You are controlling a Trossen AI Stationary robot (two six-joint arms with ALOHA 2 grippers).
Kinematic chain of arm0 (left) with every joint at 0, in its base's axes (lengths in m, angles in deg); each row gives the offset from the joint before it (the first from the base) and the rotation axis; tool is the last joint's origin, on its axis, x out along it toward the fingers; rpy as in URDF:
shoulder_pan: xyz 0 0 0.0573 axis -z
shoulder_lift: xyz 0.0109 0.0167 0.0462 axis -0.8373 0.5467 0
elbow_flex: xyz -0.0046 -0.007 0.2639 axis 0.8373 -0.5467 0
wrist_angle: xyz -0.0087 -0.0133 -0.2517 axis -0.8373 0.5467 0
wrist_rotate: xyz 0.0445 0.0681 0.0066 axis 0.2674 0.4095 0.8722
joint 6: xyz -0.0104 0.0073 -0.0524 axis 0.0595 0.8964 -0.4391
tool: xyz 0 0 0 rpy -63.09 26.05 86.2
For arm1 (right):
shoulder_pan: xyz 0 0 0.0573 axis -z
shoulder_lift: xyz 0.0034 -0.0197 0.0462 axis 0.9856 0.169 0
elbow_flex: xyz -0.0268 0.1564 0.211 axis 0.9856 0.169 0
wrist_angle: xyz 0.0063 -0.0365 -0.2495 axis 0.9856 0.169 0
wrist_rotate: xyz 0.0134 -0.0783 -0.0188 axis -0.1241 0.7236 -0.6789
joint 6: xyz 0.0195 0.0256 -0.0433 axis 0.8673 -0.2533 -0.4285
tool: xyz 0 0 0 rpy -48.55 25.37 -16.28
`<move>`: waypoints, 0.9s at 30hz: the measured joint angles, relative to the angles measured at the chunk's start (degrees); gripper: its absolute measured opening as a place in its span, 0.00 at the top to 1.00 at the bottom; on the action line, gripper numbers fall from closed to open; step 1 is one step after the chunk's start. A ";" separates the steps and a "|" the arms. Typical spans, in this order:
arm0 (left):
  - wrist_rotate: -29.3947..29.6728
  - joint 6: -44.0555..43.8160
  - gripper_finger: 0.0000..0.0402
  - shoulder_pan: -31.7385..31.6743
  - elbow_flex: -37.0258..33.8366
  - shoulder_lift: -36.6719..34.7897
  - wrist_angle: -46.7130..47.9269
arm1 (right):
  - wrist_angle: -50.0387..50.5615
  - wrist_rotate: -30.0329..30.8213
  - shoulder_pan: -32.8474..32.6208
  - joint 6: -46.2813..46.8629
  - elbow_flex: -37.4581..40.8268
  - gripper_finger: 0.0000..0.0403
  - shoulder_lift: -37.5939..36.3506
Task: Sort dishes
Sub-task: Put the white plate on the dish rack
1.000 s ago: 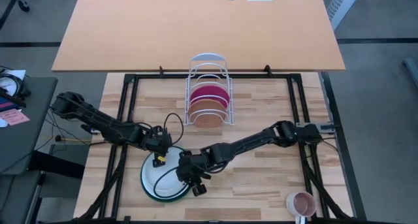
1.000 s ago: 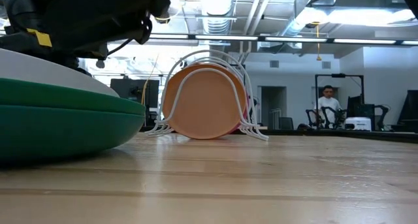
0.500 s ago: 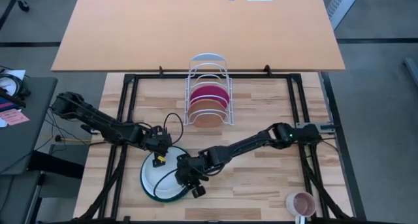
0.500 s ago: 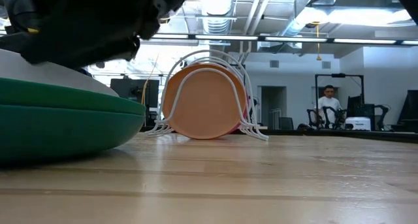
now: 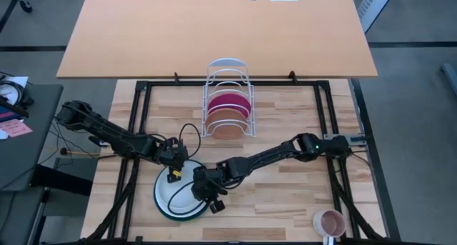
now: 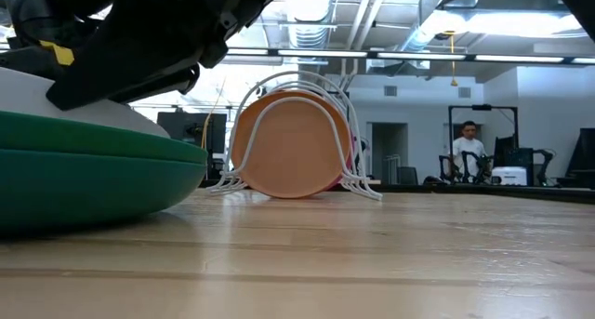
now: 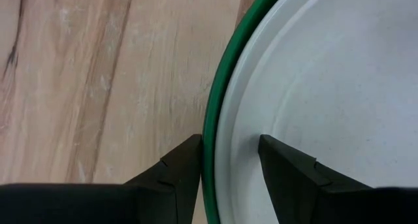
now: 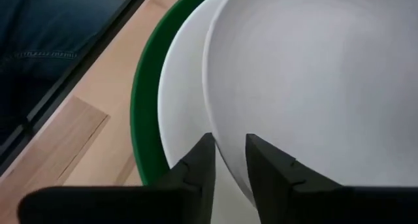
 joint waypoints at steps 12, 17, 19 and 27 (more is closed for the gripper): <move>0.35 -0.17 0.63 -0.15 1.37 0.11 1.04 | 0.45 -1.96 0.44 -2.12 -0.13 0.99 -0.02; -0.32 -0.20 0.63 -0.10 9.00 0.05 9.82 | 2.49 -1.51 0.28 -2.95 -0.09 1.00 -0.38; -0.44 -0.19 0.63 -0.05 12.03 0.02 13.85 | 4.64 -0.54 0.18 -2.86 -0.97 1.00 -0.46; 8.36 1.92 0.63 0.05 25.23 -0.38 26.41 | 22.50 12.15 -2.80 -2.58 -11.48 1.00 -0.48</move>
